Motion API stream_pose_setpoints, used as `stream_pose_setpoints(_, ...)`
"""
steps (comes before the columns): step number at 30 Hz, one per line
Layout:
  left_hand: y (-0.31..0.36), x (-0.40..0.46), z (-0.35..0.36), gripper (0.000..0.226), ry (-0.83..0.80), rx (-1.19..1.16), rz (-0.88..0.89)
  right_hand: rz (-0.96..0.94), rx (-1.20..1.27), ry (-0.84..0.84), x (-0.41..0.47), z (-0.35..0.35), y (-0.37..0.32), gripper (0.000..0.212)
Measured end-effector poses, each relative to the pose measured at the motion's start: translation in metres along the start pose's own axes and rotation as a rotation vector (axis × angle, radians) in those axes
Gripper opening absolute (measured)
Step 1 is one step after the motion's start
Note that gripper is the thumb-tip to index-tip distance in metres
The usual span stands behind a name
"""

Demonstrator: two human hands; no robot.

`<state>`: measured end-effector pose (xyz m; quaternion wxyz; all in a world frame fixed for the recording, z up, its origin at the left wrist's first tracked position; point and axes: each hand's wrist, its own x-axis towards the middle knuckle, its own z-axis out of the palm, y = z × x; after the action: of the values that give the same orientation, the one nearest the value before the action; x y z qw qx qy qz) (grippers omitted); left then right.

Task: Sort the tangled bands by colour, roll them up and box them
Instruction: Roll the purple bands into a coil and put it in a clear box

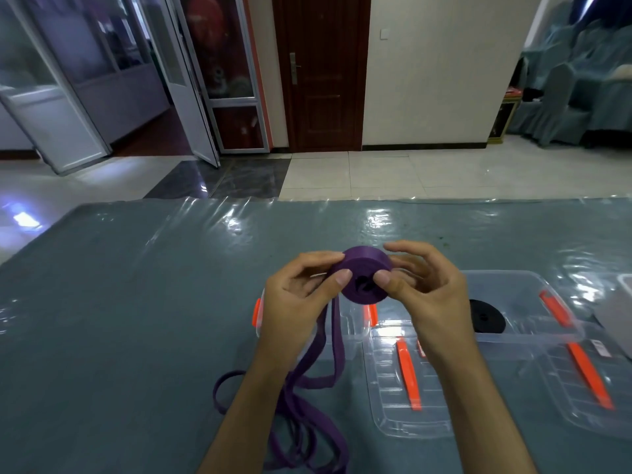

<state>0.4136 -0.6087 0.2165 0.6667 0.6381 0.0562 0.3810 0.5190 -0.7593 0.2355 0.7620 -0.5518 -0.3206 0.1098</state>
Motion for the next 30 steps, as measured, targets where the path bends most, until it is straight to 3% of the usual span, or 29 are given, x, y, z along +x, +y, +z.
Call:
stream_pose_setpoints(2,0.001,0.004,-0.002,0.035,-0.099,0.011,-0.009,0.004,0.06,0.041,-0.002,-0.002,0.001,0.024)
stream_pose_setpoints(5,0.0,0.001,-0.004,0.033,-0.073,0.064,0.036,0.083,0.052,-0.038,-0.002,-0.007,0.001,0.017)
stream_pose_setpoints(8,-0.002,-0.006,0.001,0.03,0.045,0.036,0.032,0.118,0.028,-0.1,0.001,-0.011,-0.003,0.026)
stream_pose_setpoints(11,-0.003,-0.006,0.008,0.033,0.04,0.047,0.057,0.076,0.056,-0.045,0.002,-0.011,-0.003,0.045)
stream_pose_setpoints(15,0.001,0.0,0.009,0.038,-0.082,0.137,0.087,0.09,0.186,-0.004,0.002,-0.014,-0.003,0.038)
stream_pose_setpoints(20,0.001,-0.001,0.012,0.026,0.041,0.031,0.054,0.129,0.077,-0.037,0.003,-0.019,-0.004,0.024)
stream_pose_setpoints(25,0.001,0.006,0.007,0.03,-0.057,0.023,0.058,0.126,0.228,0.029,0.002,-0.009,-0.004,0.039)
stream_pose_setpoints(28,0.001,0.007,-0.001,0.027,-0.04,0.074,0.132,0.16,0.173,-0.053,0.003,-0.009,-0.001,0.023)
stream_pose_setpoints(30,0.0,0.004,-0.002,0.02,0.048,0.055,0.145,0.189,0.061,-0.108,0.003,-0.01,0.002,0.023)
